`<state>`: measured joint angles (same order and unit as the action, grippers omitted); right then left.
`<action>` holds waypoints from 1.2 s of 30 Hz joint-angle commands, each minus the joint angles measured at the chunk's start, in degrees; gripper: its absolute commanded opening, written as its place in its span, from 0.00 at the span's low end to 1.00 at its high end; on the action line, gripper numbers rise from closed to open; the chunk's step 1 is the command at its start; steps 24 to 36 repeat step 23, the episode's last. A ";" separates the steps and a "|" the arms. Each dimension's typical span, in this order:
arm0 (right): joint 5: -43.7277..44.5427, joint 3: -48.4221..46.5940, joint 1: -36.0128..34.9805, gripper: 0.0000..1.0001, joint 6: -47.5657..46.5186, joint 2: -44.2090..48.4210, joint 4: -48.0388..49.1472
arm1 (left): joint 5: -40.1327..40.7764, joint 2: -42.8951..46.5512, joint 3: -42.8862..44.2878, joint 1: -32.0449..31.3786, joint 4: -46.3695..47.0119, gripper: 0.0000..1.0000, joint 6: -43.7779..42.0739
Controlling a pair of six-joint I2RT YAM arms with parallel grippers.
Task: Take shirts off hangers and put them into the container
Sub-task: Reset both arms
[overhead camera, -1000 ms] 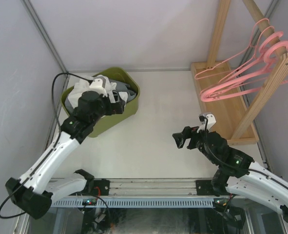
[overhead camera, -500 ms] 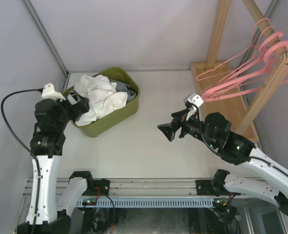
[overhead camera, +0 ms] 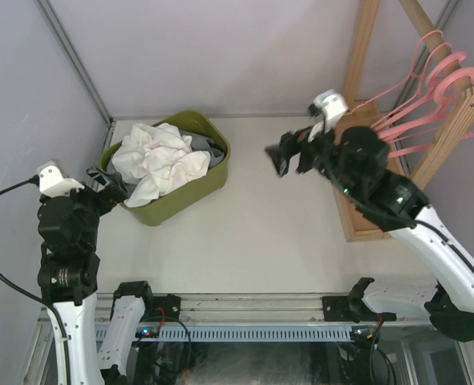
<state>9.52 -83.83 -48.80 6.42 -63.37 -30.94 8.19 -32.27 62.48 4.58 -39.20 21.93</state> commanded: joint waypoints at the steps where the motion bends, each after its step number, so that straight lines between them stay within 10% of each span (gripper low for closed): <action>1: 5.74 -10.10 6.81 0.83 -1.48 -1.25 -3.11 | 2.86 -0.40 3.82 0.35 -1.05 1.00 -0.49; 36: -7.14 1.78 7.05 0.83 0.51 15.17 8.84 | -2.31 -0.89 12.21 0.10 -0.73 1.00 -4.98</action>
